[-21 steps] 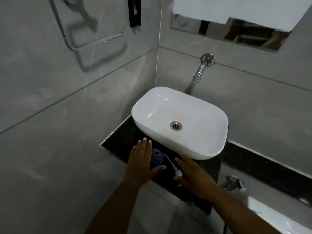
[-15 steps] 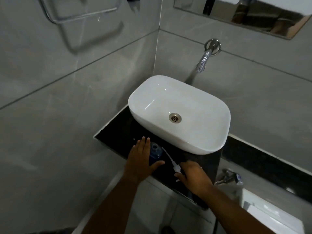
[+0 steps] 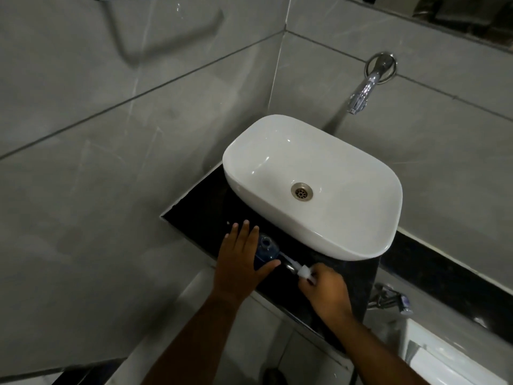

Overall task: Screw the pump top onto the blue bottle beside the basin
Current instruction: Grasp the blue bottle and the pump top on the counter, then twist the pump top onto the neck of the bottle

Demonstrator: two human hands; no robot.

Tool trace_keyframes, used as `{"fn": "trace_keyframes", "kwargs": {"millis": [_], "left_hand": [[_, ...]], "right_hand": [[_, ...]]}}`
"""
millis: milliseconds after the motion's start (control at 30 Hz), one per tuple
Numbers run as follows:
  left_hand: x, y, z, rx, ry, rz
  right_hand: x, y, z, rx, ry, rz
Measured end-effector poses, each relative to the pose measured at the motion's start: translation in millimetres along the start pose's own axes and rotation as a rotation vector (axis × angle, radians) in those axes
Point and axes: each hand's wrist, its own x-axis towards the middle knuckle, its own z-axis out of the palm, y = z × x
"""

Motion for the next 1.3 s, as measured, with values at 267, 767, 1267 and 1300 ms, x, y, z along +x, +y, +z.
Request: {"fn": "trace_keyframes", "kwargs": {"millis": [267,767,1267,1300], "left_hand": [[-0.4,-3.3,2.7,-0.036,0.034,0.027],[-0.9,-5.8,17.1,-0.176,0.048,0.009],[-3.2,-8.1,18.1,-0.083,0.176,0.078],[-4.2,-8.0,18.5,-0.082,0.185,0.079]], "right_hand": [[-13.7,-27.9,-86.1,0.230,0.206,-0.117],[2.4,-116.0,-127.0,-0.462,-0.075,-0.607],[28.9,-145.0,-83.7,-0.607,-0.320,-0.730],[30.6,-144.6,-77.0,-0.598,-0.334,-0.719]]}}
